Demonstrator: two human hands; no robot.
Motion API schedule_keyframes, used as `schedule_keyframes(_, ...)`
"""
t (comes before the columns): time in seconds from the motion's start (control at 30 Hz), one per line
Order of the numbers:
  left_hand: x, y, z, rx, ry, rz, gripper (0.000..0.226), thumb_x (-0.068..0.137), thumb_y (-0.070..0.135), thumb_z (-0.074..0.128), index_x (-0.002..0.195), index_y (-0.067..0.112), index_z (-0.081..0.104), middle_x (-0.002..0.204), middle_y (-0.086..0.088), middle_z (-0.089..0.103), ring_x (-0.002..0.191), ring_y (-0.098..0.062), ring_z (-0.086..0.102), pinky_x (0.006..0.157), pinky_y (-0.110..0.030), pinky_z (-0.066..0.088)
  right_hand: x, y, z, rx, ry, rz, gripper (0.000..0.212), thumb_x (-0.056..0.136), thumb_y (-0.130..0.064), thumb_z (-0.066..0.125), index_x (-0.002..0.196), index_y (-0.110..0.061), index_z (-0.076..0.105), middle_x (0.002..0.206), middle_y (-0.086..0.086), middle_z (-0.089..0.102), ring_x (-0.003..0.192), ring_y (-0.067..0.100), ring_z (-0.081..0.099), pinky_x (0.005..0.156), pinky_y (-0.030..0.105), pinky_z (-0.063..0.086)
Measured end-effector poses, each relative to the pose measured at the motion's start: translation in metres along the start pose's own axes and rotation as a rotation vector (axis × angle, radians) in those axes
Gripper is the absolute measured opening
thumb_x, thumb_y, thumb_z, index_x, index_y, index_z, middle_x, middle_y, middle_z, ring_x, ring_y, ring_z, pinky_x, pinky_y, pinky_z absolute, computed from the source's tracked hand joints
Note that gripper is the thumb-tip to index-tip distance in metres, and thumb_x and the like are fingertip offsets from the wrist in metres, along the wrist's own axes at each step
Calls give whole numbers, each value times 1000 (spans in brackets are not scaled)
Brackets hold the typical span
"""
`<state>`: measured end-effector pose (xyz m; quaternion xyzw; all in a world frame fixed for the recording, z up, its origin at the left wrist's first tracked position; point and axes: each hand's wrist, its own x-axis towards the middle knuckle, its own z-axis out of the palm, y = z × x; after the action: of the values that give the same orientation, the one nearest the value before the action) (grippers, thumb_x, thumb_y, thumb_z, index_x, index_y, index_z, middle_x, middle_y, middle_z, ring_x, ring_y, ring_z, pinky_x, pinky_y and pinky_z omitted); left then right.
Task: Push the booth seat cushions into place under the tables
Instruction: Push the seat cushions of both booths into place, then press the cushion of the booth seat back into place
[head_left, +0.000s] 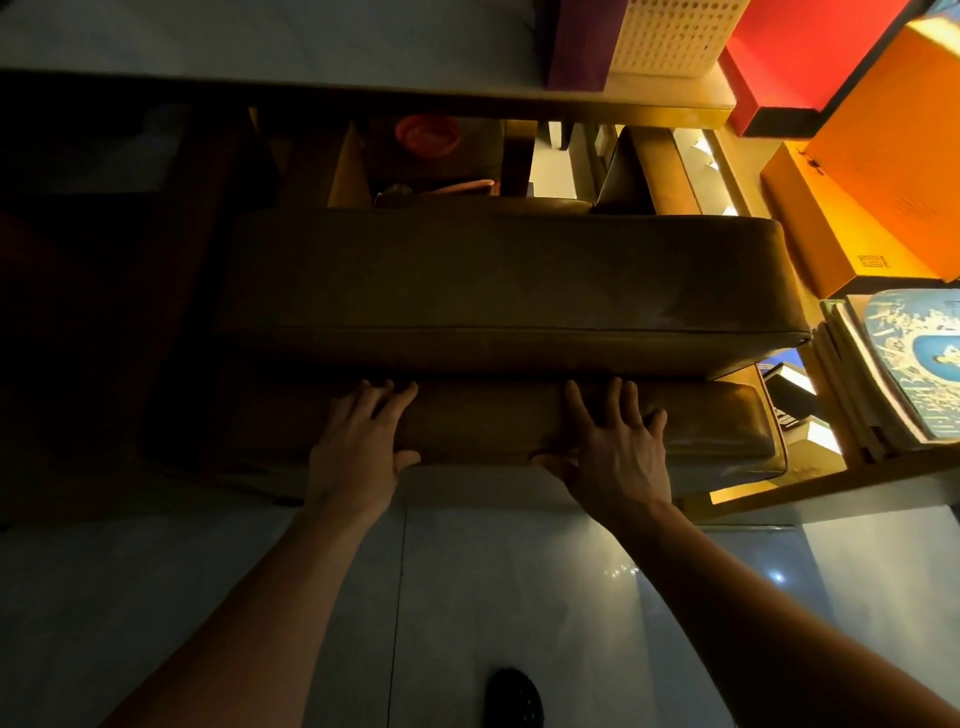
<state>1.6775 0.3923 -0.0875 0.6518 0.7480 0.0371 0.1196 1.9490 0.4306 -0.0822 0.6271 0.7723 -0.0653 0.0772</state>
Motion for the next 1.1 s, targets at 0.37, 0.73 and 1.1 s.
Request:
schedule_keyframes(0.37, 0, 9, -8, -2, -144, -83, 86, 84, 44, 71, 151, 40, 18, 158, 4, 22, 144, -25, 18, 108, -46, 38, -5, -4, -2, -17, -109, 4, 100, 85, -82, 35, 157, -27, -6, 164, 26, -2, 151, 45, -3, 116, 67, 16)
schedule_keyframes(0.73, -32, 36, -80, -55, -251, -67, 85, 81, 78, 48, 152, 41, 18, 161, 10, 13, 145, -23, 16, 113, -46, 29, -3, -1, -80, 230, -358, -48, 70, 81, -72, 57, 140, -40, 40, 127, 2, 58, 105, 24, 62, 83, 41, 57)
schedule_keyframes(1.1, -96, -43, -190, -152, -389, -46, 94, 74, 88, 42, 152, 45, 13, 163, 12, 6, 149, -23, 8, 117, -48, 20, -56, -104, -170, 199, -470, -76, 103, 72, -84, 53, 156, -35, 20, 158, 3, 38, 142, 27, 40, 112, 41, 40)
